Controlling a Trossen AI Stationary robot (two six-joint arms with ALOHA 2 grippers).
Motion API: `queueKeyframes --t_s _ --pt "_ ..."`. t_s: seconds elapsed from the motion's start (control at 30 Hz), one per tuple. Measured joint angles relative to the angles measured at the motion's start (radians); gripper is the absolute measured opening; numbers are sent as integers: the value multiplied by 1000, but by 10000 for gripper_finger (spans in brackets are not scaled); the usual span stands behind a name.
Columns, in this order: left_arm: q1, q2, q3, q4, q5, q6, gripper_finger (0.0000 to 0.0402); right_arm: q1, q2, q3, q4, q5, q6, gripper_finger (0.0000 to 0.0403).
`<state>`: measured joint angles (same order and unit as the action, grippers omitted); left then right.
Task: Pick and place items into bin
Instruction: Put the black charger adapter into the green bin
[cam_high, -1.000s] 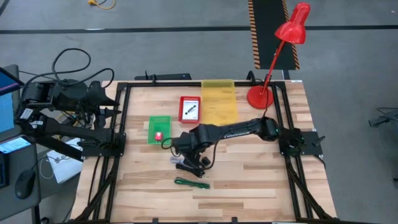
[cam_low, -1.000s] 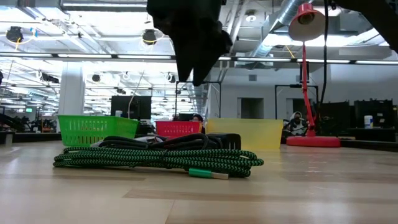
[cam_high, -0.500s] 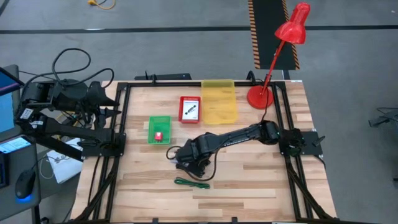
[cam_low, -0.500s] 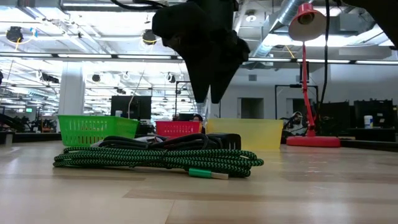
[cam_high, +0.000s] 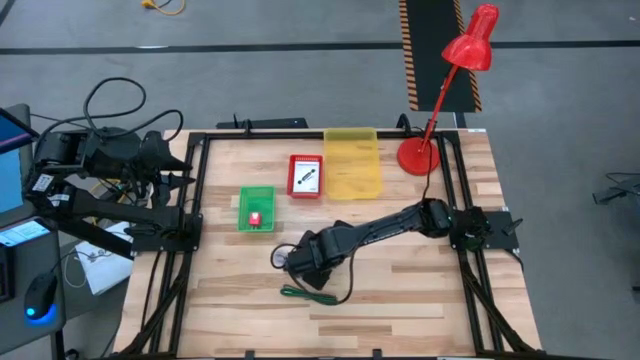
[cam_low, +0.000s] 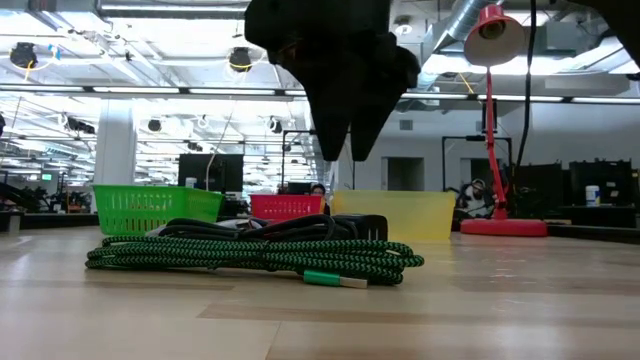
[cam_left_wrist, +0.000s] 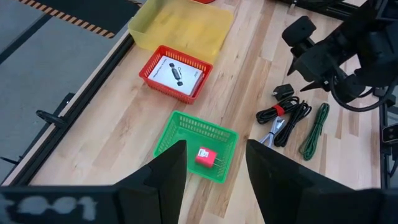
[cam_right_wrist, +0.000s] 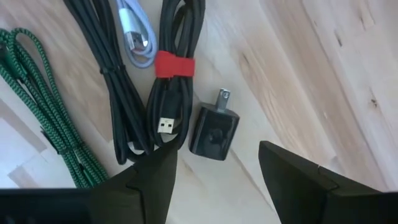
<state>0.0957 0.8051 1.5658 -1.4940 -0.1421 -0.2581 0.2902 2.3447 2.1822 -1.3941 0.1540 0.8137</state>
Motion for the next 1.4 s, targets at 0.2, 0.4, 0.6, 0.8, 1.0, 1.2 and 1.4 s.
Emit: queueKeyframes --t_s 0.2,0.4,0.6,0.8,1.0,1.2,1.4 --pt "0 0 0 0 1 -15 154 16 0 0 0 10 35 219" --pt "0 0 0 -21 3 -19 154 47 0 0 -63 73 65 219" --pt "0 0 0 -21 3 -23 154 88 -4 -8 -164 111 -37 219" --pt "0 0 0 -20 5 -55 154 139 -43 -20 -173 125 -273 219" --pt "0 0 0 -19 5 -101 154 153 -278 -147 -178 252 -233 219" --pt "0 0 0 -18 5 -105 154 240 -661 -485 -97 617 59 219" --pt "0 0 0 -18 5 -131 154 323 -953 -1035 767 791 332 219"
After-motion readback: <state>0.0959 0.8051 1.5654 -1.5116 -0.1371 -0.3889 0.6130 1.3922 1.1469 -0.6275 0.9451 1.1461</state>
